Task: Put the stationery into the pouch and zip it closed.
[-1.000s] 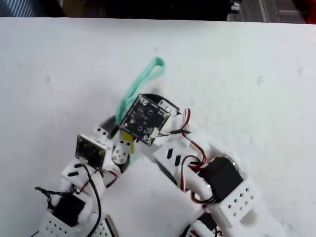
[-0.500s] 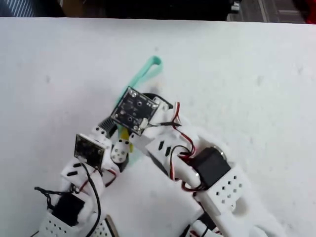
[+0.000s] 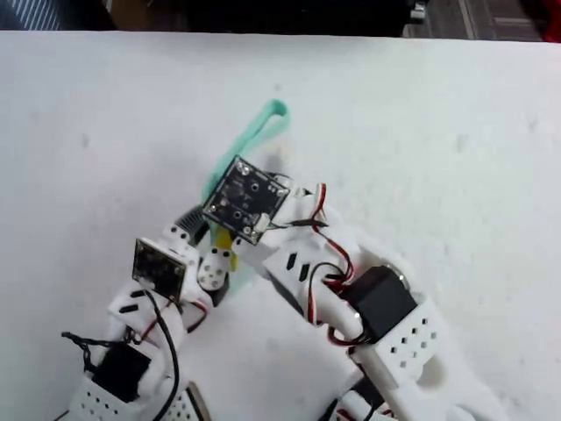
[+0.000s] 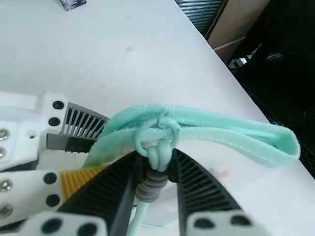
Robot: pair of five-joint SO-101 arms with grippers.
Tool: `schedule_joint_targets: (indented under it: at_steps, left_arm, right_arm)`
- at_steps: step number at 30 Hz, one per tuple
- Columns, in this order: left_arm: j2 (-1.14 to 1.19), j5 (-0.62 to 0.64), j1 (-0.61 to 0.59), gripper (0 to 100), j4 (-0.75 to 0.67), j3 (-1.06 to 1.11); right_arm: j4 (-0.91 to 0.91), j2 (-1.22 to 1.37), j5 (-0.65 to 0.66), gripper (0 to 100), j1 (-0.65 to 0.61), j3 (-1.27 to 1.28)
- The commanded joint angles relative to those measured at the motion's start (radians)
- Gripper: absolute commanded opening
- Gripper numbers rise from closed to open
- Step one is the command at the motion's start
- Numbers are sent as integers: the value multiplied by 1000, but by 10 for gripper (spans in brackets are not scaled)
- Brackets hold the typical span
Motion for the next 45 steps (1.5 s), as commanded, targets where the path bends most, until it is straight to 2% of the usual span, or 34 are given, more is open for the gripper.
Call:
schedule_joint_targets:
  at_steps: [1, 4, 7, 9, 11, 17, 23, 28, 32, 38, 45]
  left_arm:
    - [1, 5, 1, 28, -5, -9]
    - [1, 6, -4, 82, 35, -43]
    - [1, 11, -4, 184, 190, -137]
    - [1, 11, -4, 204, 287, -199]
    - [1, 11, -4, 201, 315, -238]
    - [1, 6, -4, 146, 226, -219]
    - [1, 8, 5, 20, 193, -216]
    - [1, 9, 10, 21, 196, -215]
    - [1, 3, 74, 21, 222, -213]
    - [1, 2, 119, 21, 256, -218]
    - [1, 0, 111, 21, 259, -215]
  right_arm:
    - [-33, -22, 2, 32, 1, -5]
    - [-33, -27, 3, 19, 1, -6]
    - [-33, -31, 3, 17, 1, -15]
    - [-28, -31, 25, 17, 1, -26]
    - [-16, -31, 69, 17, 1, -37]
    - [124, -77, 184, 17, -1, -153]
    - [203, -74, 193, 17, -1, -282]
    - [170, -1, 193, 17, 1, -285]
    - [94, 58, 199, 17, 8, -285]
    - [-21, 117, 199, 17, 122, -285]
    - [-21, 124, 199, 17, 249, -285]
